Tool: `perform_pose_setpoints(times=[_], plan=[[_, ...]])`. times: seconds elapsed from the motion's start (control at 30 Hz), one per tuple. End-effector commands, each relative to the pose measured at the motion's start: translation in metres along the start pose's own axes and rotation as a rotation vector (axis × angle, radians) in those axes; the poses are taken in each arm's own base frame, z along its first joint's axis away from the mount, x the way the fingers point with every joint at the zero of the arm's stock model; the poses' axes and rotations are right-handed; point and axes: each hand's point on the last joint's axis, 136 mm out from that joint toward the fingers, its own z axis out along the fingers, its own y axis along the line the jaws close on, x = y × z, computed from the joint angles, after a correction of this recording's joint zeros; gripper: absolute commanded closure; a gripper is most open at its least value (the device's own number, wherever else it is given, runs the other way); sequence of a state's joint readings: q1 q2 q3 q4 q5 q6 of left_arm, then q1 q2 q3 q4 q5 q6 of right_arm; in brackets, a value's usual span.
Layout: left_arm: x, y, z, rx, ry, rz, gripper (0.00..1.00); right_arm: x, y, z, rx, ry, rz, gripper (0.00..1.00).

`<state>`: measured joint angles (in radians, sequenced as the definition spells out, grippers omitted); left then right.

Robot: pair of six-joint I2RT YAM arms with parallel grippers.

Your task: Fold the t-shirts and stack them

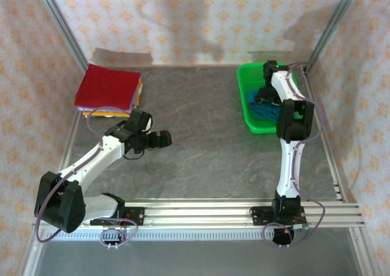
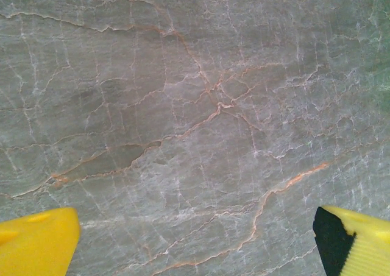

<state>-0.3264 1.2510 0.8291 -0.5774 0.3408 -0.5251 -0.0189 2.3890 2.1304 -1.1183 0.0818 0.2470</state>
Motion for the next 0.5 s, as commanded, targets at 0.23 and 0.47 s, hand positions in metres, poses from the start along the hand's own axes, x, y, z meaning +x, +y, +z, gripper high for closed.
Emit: perform_pose_setpoints(times=[0.23,0.47], plan=[[-0.006,-0.01,-0.006,0.021,-0.01,-0.006,0.01,-0.033,-0.065,0.013,0.072,0.031,0.038,0.01],[-0.014,-0.018,-0.011,0.052,-0.053,-0.045,0.01,-0.025,-0.058,-0.019,-0.039,0.033,0.009,0.02]])
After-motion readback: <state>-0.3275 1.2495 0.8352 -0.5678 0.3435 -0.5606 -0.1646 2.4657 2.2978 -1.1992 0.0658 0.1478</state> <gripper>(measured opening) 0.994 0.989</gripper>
